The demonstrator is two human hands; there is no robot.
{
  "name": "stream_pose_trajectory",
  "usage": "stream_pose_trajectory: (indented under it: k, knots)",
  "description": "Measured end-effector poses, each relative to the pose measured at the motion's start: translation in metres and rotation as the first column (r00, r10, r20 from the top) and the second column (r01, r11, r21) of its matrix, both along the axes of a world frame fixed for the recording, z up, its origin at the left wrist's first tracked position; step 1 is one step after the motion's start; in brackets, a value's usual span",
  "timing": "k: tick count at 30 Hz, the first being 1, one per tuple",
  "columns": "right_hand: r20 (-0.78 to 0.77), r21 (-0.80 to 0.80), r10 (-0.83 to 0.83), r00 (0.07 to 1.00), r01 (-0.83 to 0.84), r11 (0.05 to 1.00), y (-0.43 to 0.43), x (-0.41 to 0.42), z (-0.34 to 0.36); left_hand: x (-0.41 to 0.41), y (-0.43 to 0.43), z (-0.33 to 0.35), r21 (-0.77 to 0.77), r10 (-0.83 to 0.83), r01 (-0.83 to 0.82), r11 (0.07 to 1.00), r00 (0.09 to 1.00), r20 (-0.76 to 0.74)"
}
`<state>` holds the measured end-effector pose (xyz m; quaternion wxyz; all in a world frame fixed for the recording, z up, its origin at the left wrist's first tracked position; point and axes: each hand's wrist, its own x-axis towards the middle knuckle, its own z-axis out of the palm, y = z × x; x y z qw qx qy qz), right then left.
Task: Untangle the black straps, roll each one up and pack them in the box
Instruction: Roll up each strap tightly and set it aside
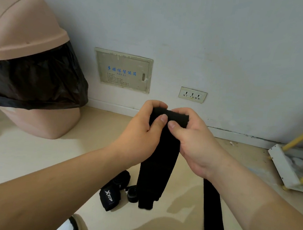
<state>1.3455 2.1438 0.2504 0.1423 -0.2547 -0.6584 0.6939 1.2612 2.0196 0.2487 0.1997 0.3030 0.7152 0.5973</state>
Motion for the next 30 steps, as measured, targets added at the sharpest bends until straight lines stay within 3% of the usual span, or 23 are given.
stream_pose_trajectory:
  k: [3, 6, 12, 17, 23, 25, 30]
  knots:
    - [0.028, 0.134, -0.03, 0.999, 0.026, 0.991, -0.001, -0.001, -0.002, -0.001, 0.0, -0.002, -0.001, -0.015, 0.015, 1.0, 0.978, 0.207]
    - [0.034, 0.277, -0.041, 0.999, 0.03, 0.96, 0.0, -0.001, 0.0, -0.008, -0.001, -0.001, 0.011, -0.03, 0.028, 1.0, 0.894, 0.448]
    - [0.016, 0.351, 0.048, 0.999, -0.051, 0.935, 0.007, 0.001, 0.001, -0.013, -0.003, 0.009, 0.023, -0.12, 0.137, 0.99, 0.766, 0.632]
    - [0.017, 0.329, 0.12, 0.993, -0.119, 0.937, 0.009, 0.0, -0.006, -0.013, -0.005, 0.007, -0.087, -0.112, 0.179, 0.98, 0.859, 0.5]
    - [-0.025, -0.072, 0.158, 0.987, -0.16, 0.984, 0.012, -0.001, -0.002, -0.014, -0.003, 0.004, -0.06, 0.0, 0.021, 0.998, 0.947, 0.321]
    - [0.017, -0.079, 0.217, 0.976, -0.215, 0.973, 0.013, 0.0, 0.001, -0.014, -0.005, 0.004, -0.036, -0.005, 0.017, 0.999, 0.954, 0.301]
    - [0.077, 0.017, 0.121, 0.99, -0.122, 0.992, 0.013, 0.0, -0.004, -0.014, -0.011, 0.005, 0.006, -0.071, 0.072, 0.997, 0.957, 0.282]
